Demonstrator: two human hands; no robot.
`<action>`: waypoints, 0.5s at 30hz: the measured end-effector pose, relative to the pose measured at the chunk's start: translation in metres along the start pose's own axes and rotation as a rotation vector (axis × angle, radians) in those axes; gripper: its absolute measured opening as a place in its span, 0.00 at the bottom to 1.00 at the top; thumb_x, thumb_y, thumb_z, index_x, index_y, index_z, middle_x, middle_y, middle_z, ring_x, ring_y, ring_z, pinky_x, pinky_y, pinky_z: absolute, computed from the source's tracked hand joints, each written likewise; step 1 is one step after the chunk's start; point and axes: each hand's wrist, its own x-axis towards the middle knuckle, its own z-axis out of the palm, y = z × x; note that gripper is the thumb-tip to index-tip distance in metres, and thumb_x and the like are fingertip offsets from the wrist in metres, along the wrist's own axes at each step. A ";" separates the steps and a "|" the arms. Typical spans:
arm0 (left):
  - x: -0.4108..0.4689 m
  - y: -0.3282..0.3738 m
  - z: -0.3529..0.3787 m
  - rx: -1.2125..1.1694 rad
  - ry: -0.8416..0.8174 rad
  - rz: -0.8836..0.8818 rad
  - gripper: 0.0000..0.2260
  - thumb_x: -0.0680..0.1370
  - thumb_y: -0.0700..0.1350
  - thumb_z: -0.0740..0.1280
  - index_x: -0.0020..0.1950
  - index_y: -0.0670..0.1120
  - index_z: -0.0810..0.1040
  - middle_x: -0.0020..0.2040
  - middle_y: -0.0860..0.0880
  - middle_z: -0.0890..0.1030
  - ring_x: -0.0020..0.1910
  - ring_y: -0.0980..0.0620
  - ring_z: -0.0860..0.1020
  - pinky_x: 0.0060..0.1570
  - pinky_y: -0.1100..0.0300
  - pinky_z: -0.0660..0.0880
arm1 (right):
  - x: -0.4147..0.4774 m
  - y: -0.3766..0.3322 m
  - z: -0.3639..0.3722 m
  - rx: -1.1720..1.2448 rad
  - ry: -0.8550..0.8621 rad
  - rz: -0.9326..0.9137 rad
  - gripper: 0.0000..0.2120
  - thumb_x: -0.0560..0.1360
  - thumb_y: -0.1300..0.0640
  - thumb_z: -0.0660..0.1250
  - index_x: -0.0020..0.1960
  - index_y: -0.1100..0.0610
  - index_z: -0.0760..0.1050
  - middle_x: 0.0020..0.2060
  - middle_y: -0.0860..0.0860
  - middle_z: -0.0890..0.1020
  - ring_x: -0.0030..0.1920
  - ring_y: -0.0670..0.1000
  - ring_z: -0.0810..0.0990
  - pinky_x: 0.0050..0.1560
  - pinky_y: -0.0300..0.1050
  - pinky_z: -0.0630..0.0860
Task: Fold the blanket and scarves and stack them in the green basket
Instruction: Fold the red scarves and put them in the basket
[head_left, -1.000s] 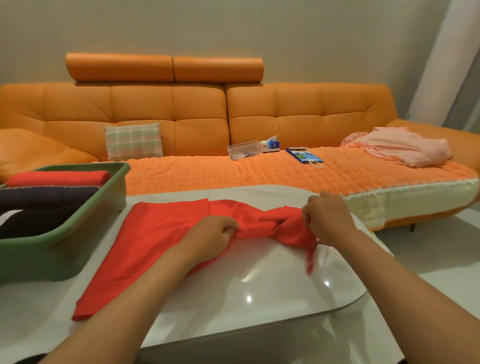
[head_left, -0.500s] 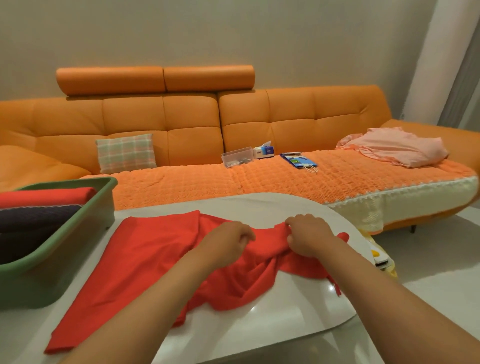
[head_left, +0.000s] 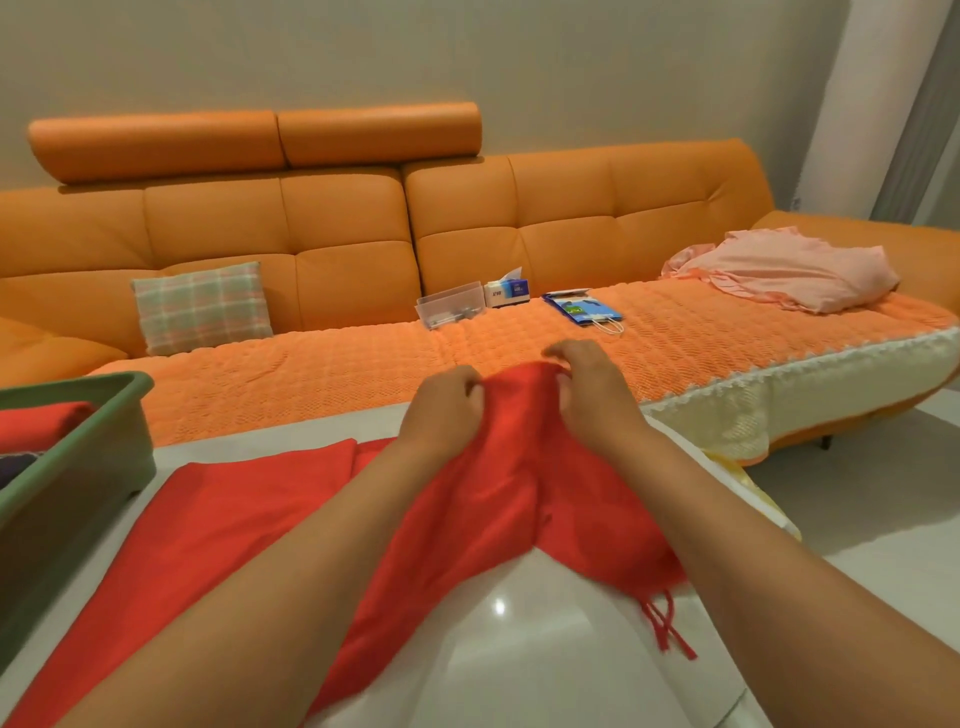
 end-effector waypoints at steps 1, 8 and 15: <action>0.005 -0.005 0.001 0.009 0.020 -0.046 0.10 0.79 0.39 0.61 0.55 0.44 0.81 0.53 0.44 0.83 0.52 0.44 0.79 0.49 0.57 0.71 | 0.001 -0.003 0.002 0.019 -0.051 -0.014 0.27 0.79 0.68 0.61 0.75 0.50 0.66 0.77 0.56 0.60 0.71 0.57 0.69 0.60 0.42 0.70; -0.023 -0.026 0.016 0.119 -0.220 0.105 0.18 0.76 0.37 0.64 0.65 0.47 0.75 0.64 0.45 0.75 0.62 0.45 0.74 0.63 0.55 0.67 | -0.015 0.004 0.011 -0.067 -0.360 -0.034 0.16 0.71 0.63 0.65 0.54 0.49 0.82 0.57 0.49 0.80 0.59 0.51 0.78 0.61 0.44 0.74; -0.084 -0.002 0.017 0.402 -0.412 0.323 0.17 0.70 0.67 0.66 0.46 0.55 0.73 0.46 0.56 0.75 0.47 0.53 0.74 0.43 0.56 0.70 | -0.055 0.018 0.006 -0.349 -0.721 0.014 0.23 0.70 0.54 0.72 0.63 0.48 0.70 0.56 0.50 0.74 0.54 0.53 0.76 0.55 0.47 0.74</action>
